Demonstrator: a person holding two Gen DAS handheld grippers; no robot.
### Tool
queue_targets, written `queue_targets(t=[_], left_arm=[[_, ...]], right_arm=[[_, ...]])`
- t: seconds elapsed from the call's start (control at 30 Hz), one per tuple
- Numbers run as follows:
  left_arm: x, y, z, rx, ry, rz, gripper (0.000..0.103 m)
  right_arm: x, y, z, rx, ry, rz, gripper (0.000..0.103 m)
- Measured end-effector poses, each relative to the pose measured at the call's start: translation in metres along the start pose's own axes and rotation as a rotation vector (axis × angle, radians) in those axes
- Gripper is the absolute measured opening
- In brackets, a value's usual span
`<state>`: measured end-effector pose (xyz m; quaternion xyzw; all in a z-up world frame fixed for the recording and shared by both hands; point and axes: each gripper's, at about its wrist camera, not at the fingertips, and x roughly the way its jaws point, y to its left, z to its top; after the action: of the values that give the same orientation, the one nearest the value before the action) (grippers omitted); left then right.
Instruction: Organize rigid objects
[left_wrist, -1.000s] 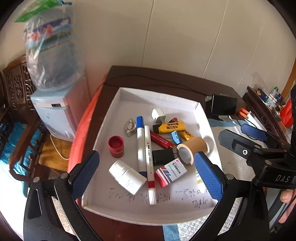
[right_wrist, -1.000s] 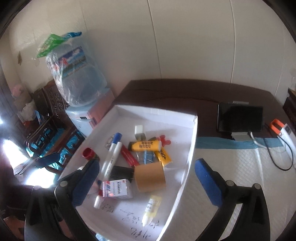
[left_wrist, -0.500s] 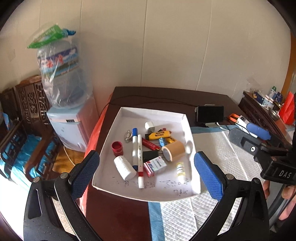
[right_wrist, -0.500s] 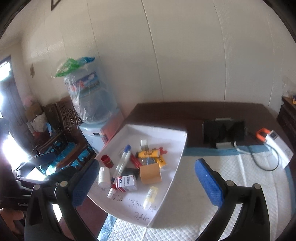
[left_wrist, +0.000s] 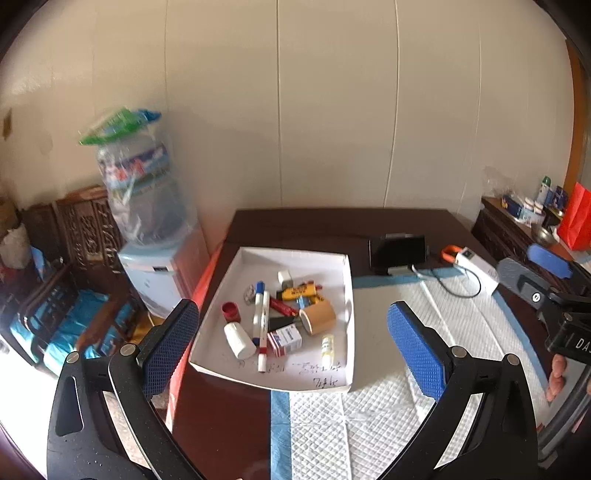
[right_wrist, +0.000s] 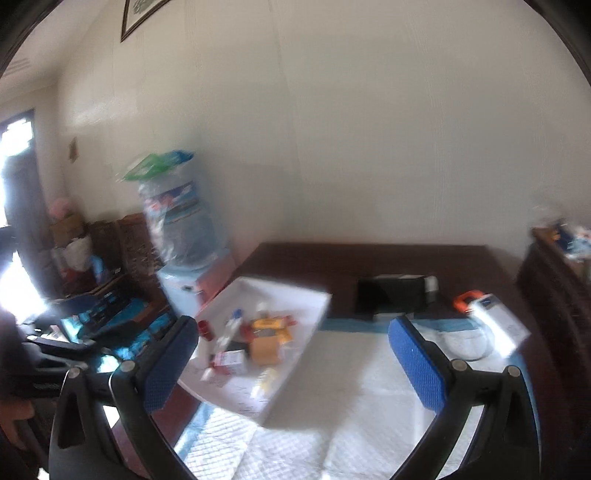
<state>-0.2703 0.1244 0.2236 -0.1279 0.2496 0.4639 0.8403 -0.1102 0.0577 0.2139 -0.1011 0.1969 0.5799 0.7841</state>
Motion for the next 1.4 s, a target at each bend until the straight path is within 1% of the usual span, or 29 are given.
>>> queue_targets(t=[0.07, 0.2, 0.3, 0.37, 0.43, 0.5, 0.53, 0.63, 0.73, 0.87, 0.97, 1.03, 1.1, 1.23, 1.4], left_arm=[[-0.015, -0.007, 0.005, -0.001, -0.018, 0.017, 0.103], [-0.045, -0.021, 0.013, 0.018, -0.074, 0.084, 0.103], [-0.067, -0.029, 0.016, 0.003, -0.107, 0.13, 0.103], [-0.082, -0.035, 0.017, -0.006, -0.144, 0.184, 0.103], [-0.091, -0.039, 0.016, -0.002, -0.168, 0.202, 0.103], [-0.096, -0.041, 0.016, -0.008, -0.172, 0.222, 0.103], [-0.098, -0.041, 0.015, -0.016, -0.166, 0.244, 0.103], [-0.098, -0.041, 0.011, -0.026, -0.146, 0.289, 0.103], [-0.094, -0.043, 0.007, -0.029, -0.122, 0.272, 0.103], [-0.087, -0.044, 0.0, -0.062, -0.082, 0.18, 0.103], [-0.076, -0.043, -0.003, -0.084, -0.042, 0.144, 0.103], [-0.068, -0.044, -0.004, -0.093, -0.01, 0.137, 0.103], [-0.059, -0.045, -0.005, -0.101, 0.023, 0.136, 0.103], [-0.05, -0.045, -0.009, -0.12, 0.049, 0.129, 0.103], [-0.043, -0.043, -0.011, -0.128, 0.07, 0.137, 0.103]], right_arm=[[-0.013, -0.008, 0.003, -0.004, -0.02, -0.013, 0.103], [-0.039, -0.025, 0.012, 0.007, -0.072, -0.013, 0.103], [-0.058, -0.038, 0.016, 0.034, -0.12, -0.005, 0.103], [-0.062, -0.048, 0.018, 0.073, -0.125, 0.014, 0.103], [-0.065, -0.06, 0.017, 0.119, -0.113, 0.044, 0.103], [-0.067, -0.067, 0.015, 0.144, -0.112, 0.056, 0.103], [-0.067, -0.071, 0.015, 0.145, -0.108, 0.051, 0.103], [-0.072, -0.075, 0.014, 0.11, -0.112, 0.023, 0.103], [-0.079, -0.075, 0.013, 0.077, -0.135, -0.028, 0.103], [-0.087, -0.069, 0.01, 0.037, -0.174, -0.101, 0.103], [-0.086, -0.064, 0.002, 0.031, -0.185, -0.128, 0.103], [-0.079, -0.068, -0.001, 0.064, -0.14, -0.125, 0.103], [-0.074, -0.073, -0.005, 0.09, -0.093, -0.097, 0.103], [-0.072, -0.076, -0.011, 0.104, -0.072, -0.088, 0.103], [-0.071, -0.076, -0.014, 0.116, -0.057, -0.053, 0.103]])
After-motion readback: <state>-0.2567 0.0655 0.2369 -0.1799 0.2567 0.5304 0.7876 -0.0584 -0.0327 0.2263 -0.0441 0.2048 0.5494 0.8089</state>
